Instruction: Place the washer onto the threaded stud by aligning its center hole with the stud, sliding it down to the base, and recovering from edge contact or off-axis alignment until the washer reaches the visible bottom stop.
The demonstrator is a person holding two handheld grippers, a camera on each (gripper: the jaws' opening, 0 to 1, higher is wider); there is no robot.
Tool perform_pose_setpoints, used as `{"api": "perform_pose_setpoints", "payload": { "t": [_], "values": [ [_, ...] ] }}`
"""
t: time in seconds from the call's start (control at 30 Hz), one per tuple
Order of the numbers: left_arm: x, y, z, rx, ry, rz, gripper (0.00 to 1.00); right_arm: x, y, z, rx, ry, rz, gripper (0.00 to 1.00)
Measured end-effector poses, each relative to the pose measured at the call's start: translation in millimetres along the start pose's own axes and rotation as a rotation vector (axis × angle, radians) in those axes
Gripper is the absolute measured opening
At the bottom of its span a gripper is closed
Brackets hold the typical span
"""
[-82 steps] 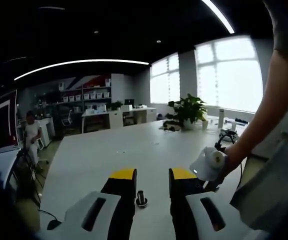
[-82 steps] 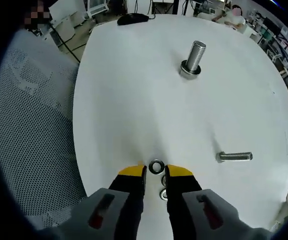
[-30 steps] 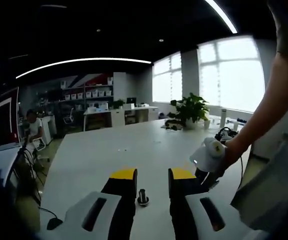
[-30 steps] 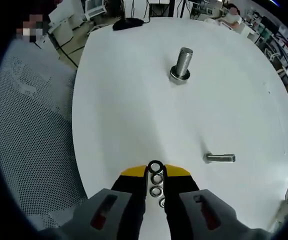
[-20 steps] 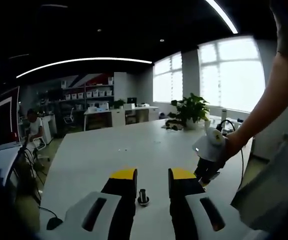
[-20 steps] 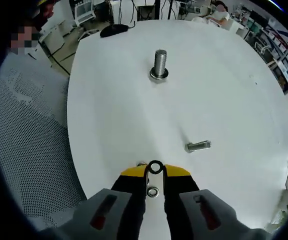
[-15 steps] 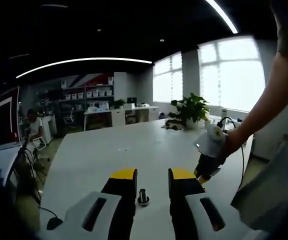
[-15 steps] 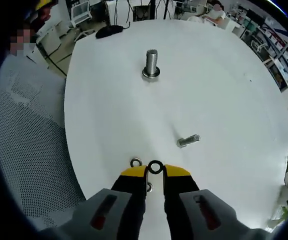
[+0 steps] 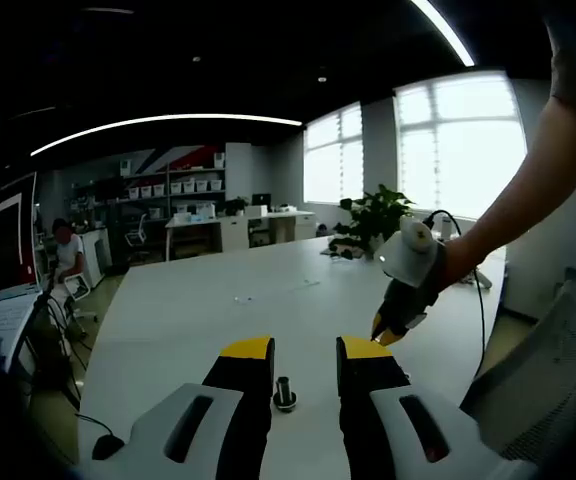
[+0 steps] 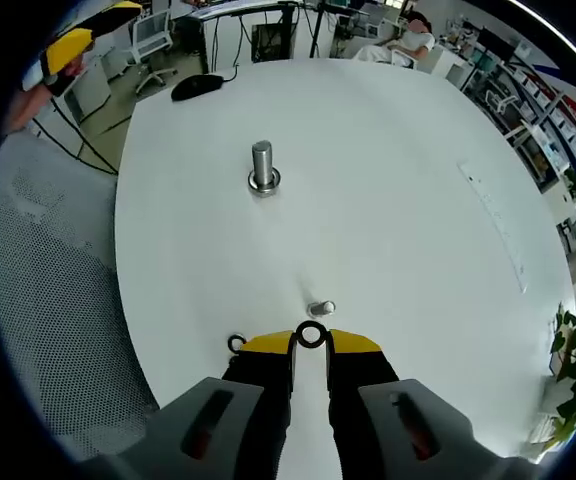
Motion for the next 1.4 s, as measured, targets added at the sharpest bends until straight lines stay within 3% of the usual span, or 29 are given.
{"api": "perform_pose_setpoints", "payload": {
  "t": [0.57, 1.4],
  "values": [
    [0.6, 1.6, -0.1, -0.001, 0.001, 0.007, 0.23, 9.3, -12.7, -9.7, -0.038, -0.005, 0.019, 0.14],
    [-0.4, 1.7, 1.4, -0.004, -0.009, 0.008, 0.23, 23.1, -10.5, -9.2, -0.032, -0.038, 0.07, 0.14]
  ]
}}
Point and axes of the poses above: the point that each gripper's makers call its tool centre point, and the gripper's own axes: x roughly forward along the fingers, z roughly to its left, y roughly out of its underside, the point moved 4 cm from there along -x, roughly backward along the fingers, and after that the axes turned 4 degrees about z, right-handed, at the moved point
